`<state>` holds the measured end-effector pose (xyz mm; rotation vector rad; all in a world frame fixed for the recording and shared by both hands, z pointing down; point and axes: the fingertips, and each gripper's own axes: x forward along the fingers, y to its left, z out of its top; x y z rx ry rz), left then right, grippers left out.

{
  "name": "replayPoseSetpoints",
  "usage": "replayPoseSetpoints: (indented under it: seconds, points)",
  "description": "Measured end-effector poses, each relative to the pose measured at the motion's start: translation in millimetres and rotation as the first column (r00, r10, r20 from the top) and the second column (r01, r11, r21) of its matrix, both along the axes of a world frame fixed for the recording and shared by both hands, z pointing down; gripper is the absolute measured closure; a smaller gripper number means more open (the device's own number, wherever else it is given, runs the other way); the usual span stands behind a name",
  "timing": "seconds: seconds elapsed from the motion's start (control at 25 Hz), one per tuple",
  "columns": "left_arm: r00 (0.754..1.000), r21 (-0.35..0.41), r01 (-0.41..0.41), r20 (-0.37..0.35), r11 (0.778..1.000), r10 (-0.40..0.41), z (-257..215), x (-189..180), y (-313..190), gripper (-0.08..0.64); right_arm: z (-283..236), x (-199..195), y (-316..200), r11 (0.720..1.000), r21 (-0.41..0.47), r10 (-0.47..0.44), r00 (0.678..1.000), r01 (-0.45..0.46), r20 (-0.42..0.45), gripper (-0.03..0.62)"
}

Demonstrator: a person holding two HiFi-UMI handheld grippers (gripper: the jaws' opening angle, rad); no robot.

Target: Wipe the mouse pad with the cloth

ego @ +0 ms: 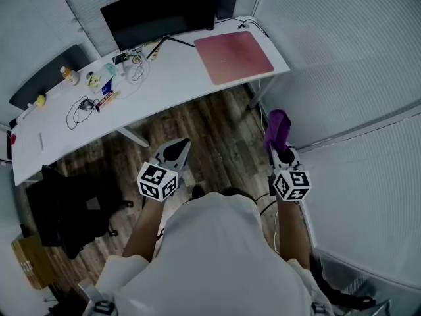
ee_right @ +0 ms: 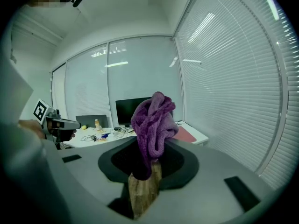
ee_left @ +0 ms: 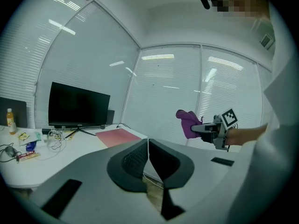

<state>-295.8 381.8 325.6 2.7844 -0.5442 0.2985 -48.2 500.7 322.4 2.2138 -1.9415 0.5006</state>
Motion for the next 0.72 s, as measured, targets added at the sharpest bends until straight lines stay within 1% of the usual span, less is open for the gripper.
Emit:
replayPoseSetpoints:
  seconds: [0.12,0.32,0.52,0.72]
  points:
    - [1.000,-0.004,-0.001,0.003,1.000,0.001,3,-7,-6,0.537,1,-8,-6,1.000,-0.005,-0.004,1.000,0.004,-0.002,0.471]
    - [1.000,-0.011,0.004,-0.001,1.000,-0.004,5,-10,-14,0.537,3,-9,-12,1.000,-0.015,-0.002,1.000,0.002,-0.001,0.471]
    - [1.000,-0.017,-0.005,0.008,1.000,0.005,9,0,-23,0.537,9,-3,-25,1.000,-0.025,-0.007,1.000,0.007,0.005,0.471]
    - [1.000,-0.020,0.008,0.015,1.000,-0.008,11,15,-39,0.537,13,12,-45,0.999,-0.028,-0.024,1.000,0.024,0.014,0.471]
